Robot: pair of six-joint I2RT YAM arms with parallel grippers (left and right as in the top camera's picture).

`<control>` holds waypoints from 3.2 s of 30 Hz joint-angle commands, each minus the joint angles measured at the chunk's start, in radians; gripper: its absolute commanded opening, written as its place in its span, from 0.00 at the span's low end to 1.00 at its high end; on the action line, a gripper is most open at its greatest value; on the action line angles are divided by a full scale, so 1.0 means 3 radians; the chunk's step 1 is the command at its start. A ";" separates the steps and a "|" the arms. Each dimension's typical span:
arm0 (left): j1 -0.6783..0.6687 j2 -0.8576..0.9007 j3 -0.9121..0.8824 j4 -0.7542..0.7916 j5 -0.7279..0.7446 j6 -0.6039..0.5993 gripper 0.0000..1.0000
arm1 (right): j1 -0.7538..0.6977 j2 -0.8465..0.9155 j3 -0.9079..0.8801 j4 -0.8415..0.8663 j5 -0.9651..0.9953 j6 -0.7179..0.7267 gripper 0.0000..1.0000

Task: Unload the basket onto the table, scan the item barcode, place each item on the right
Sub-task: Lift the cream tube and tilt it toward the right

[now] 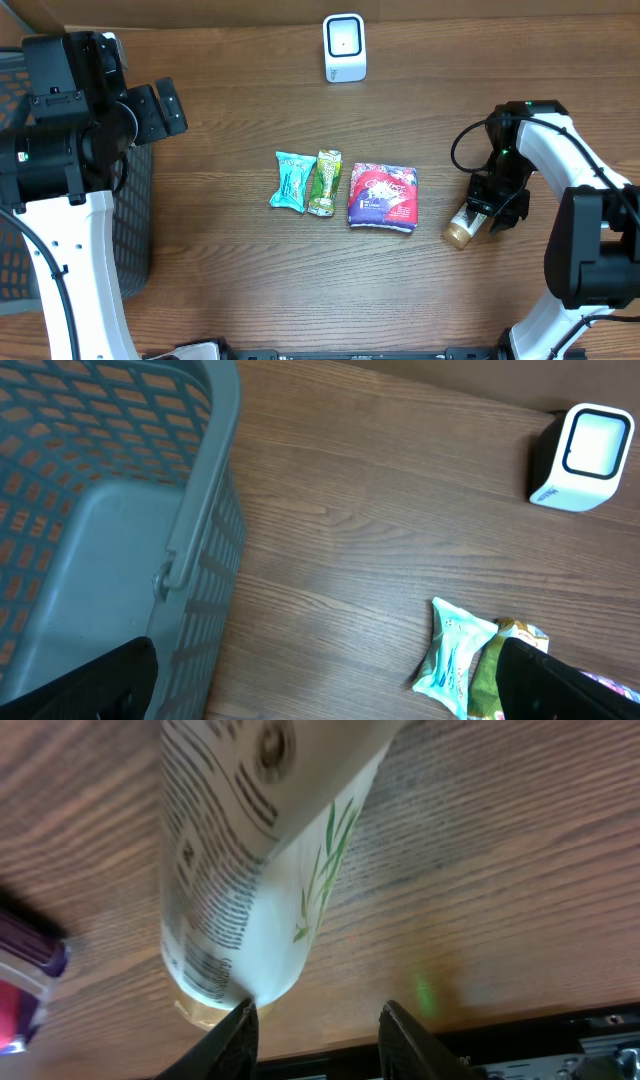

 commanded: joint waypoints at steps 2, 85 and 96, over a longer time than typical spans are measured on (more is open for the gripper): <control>0.0010 0.0003 0.0008 0.0010 0.0019 0.0064 0.99 | 0.0065 -0.0052 -0.0085 0.0070 0.0053 -0.0010 0.40; 0.0010 0.0003 0.0008 0.0009 0.0019 0.0064 1.00 | -0.0261 0.0248 0.0238 0.1307 0.0488 0.1119 0.09; 0.0010 0.0003 0.0008 0.0009 0.0019 0.0064 0.99 | -0.0746 0.0247 0.0238 0.0970 0.0224 0.1101 0.04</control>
